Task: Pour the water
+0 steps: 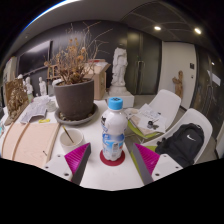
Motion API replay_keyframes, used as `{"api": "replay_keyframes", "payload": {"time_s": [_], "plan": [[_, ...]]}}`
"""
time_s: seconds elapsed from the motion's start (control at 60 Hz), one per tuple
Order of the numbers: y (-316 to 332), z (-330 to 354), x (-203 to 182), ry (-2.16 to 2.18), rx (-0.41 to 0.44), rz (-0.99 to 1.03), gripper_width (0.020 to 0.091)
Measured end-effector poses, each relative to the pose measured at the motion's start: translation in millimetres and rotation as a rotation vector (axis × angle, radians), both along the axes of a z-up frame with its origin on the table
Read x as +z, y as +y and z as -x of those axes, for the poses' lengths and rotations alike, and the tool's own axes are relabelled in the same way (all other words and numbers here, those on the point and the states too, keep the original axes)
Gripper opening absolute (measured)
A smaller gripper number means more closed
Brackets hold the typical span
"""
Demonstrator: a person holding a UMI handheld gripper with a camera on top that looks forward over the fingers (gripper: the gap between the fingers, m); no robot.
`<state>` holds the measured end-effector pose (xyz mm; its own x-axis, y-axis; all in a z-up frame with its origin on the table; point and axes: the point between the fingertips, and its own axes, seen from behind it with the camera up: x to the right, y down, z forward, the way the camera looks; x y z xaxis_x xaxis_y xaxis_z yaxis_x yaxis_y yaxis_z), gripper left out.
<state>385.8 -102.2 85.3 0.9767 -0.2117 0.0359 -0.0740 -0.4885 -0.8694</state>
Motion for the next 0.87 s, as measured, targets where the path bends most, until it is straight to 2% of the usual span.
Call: {"api": "replay_keyframes", "payload": {"time_s": [0.283,0.467,0.633,0.867], "plan": [[-152.6,94.3,79.3,-0.023,-0.087,0.115,0.0855],[-234.6,168.8,128.6,-0.034,-0.083,0.114,0.0855],[-283.0,210.7,149.4,-0.052,-0.084,0.103,0.0857],[-310.1,237.2,160.8,-0.047,-0.082,0.098,0.0854]]}}
